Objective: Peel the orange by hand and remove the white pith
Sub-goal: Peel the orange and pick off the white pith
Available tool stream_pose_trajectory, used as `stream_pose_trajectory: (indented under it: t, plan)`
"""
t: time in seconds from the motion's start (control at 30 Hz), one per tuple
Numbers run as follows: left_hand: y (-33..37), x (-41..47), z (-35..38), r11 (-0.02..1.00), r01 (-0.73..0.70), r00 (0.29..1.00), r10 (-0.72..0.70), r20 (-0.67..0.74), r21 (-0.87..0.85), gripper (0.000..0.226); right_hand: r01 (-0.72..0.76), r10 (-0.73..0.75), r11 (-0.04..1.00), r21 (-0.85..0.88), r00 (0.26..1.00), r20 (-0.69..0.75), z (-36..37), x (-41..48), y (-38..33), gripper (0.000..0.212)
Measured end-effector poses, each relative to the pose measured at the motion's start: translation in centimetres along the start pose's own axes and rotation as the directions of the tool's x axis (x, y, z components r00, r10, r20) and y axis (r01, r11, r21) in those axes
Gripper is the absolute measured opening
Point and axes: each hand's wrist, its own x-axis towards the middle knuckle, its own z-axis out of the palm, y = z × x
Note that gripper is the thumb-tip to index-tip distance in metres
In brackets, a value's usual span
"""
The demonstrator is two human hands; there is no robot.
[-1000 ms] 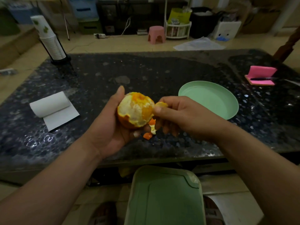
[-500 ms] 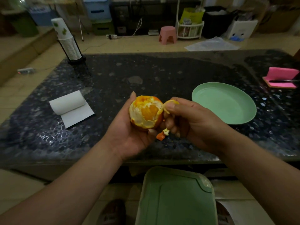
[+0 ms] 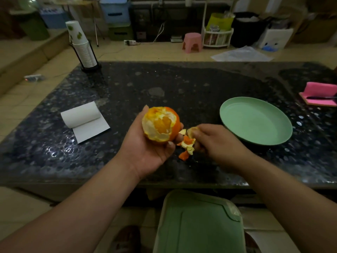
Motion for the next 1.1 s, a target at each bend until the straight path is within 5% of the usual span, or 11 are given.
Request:
stream_pose_trajectory:
  t: [0.07,0.17,0.47,0.93,1.1]
  plan:
    - [-0.2,0.4,-0.3,0.998,-0.012,0.995,0.018,-0.097,0.054,0.070,-0.002,0.002,0.943,-0.334,1.000,0.000,0.6,0.7,0.9,0.028]
    - [-0.5,0.6,-0.5,0.995,-0.018,0.984,0.035,-0.177,0.095,0.071,-0.009,0.020,0.901,-0.433,1.000,0.022,1.1,0.9,0.9,0.044]
    - [-0.8,0.2,0.5,0.931,-0.054,0.968,0.138,-0.211,0.361,0.053,0.280,-0.301,0.942,-0.187,0.949,-0.092,-1.7,-1.8,-2.4,0.021]
    - [-2.0,-0.3,2.0,0.814,-0.131,0.960,0.246,-0.132,0.566,0.050,0.413,-0.468,0.764,-0.495,0.884,0.016,-2.3,-3.4,-2.9,0.012]
    - [-2.2,-0.4,2.3,0.830,-0.183,0.948,0.292,-0.131,0.528,0.047,0.362,-0.403,0.902,-0.238,0.901,-0.159,-1.6,-3.4,-2.6,0.006]
